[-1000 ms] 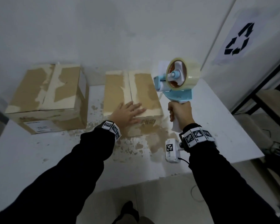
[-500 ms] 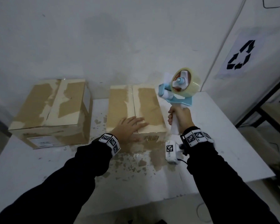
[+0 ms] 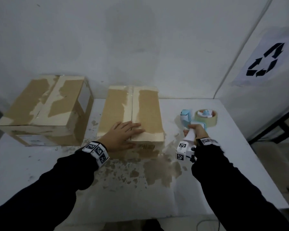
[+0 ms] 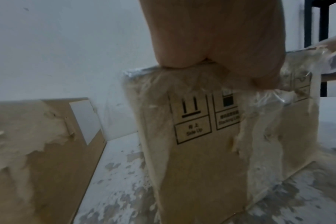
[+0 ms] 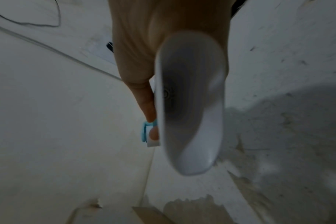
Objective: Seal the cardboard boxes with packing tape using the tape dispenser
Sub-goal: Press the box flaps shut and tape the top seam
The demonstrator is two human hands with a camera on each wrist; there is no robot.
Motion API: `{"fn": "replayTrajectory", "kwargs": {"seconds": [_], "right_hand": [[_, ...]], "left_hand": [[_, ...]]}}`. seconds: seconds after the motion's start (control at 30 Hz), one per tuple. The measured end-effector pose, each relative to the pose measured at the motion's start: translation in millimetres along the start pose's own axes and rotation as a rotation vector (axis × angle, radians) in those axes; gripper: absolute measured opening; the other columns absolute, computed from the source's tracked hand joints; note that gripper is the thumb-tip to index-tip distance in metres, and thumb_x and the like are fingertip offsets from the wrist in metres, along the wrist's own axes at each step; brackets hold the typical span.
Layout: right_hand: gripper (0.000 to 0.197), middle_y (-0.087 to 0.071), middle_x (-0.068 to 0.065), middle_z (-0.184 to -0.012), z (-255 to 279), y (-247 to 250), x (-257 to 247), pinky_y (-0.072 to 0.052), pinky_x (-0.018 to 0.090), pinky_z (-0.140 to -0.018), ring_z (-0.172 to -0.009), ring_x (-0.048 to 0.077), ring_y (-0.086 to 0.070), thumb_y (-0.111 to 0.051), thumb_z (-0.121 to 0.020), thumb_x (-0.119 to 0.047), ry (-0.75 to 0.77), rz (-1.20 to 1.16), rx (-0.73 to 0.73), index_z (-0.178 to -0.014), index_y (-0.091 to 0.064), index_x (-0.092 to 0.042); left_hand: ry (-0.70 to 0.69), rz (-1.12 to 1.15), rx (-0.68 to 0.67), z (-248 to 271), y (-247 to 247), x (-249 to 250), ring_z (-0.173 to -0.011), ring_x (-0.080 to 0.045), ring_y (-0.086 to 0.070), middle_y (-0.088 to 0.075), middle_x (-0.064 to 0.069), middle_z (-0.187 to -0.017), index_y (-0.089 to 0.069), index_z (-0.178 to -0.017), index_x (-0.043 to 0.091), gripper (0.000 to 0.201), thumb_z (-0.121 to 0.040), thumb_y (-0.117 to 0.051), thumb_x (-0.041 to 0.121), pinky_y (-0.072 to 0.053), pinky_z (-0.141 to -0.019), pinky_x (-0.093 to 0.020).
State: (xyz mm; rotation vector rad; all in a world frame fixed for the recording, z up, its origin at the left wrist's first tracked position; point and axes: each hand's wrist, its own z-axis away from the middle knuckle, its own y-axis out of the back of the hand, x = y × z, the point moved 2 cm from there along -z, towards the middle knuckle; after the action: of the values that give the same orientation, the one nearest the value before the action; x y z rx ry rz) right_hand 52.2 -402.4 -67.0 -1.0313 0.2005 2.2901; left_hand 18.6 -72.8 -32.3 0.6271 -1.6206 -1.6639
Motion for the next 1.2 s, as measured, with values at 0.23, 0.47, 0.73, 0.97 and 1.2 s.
{"fn": "replayTrajectory", "kwargs": {"seconds": [0.23,0.47,0.73,0.97,1.2], "right_hand": [[0.014,-0.058,0.006,-0.043,-48.2,0.7,22.5,-0.045,0.022,-0.042,-0.042,0.017,-0.054,-0.058,-0.087,-0.014,-0.054,0.195,-0.089,-0.079,-0.059,-0.002],[0.029,-0.058,0.008,-0.125,-49.8,-1.9,10.7,-0.046,0.031,-0.082,-0.112,0.030,-0.057,-0.051,-0.096,-0.022,0.034,0.643,-0.106,-0.114,-0.061,-0.001],[0.055,-0.052,0.012,-0.126,-60.2,-13.3,1.2,-0.045,0.032,-0.087,-0.115,0.024,-0.050,-0.058,-0.092,-0.030,0.035,1.109,-0.151,-0.139,-0.044,-0.002],[0.024,-0.055,0.016,-0.130,-64.1,-45.9,-46.1,-0.044,0.037,-0.093,-0.106,0.020,-0.053,-0.066,-0.082,-0.037,0.292,1.271,-0.044,-0.088,-0.050,-0.020],[0.033,-0.064,0.022,-0.079,7.9,-177.3,-108.5,-0.052,0.035,-0.073,-0.071,0.031,-0.059,-0.055,-0.087,-0.027,0.714,1.230,-0.135,-0.077,-0.063,0.004]], "left_hand": [[0.021,0.012,-0.005,0.6,0.5,3.6,-0.145,-0.014,-0.012,-0.011,0.016,-0.156,-0.011,-0.144,0.045,0.073,-0.079,-0.008,0.078,-0.011,-0.115,-0.042],[0.042,-0.013,0.025,2.4,1.0,10.8,-0.144,-0.017,-0.016,-0.015,0.013,-0.156,-0.017,-0.145,0.041,0.064,-0.087,-0.023,0.068,-0.017,-0.112,-0.041],[0.107,0.088,0.009,-1.5,4.7,21.2,-0.144,-0.011,-0.009,-0.005,0.013,-0.157,-0.012,-0.144,0.047,0.067,-0.084,-0.031,0.070,-0.011,-0.114,-0.041],[0.211,0.512,0.057,-5.5,50.6,5.6,-0.136,-0.005,-0.024,-0.016,0.014,-0.153,-0.029,-0.142,0.037,0.059,-0.088,-0.050,0.051,-0.027,-0.108,-0.028],[0.423,0.494,0.147,-48.0,96.2,-71.6,-0.130,-0.016,-0.039,-0.030,0.000,-0.146,-0.039,-0.139,0.020,0.052,-0.094,-0.045,0.044,-0.031,-0.102,-0.025]]}}
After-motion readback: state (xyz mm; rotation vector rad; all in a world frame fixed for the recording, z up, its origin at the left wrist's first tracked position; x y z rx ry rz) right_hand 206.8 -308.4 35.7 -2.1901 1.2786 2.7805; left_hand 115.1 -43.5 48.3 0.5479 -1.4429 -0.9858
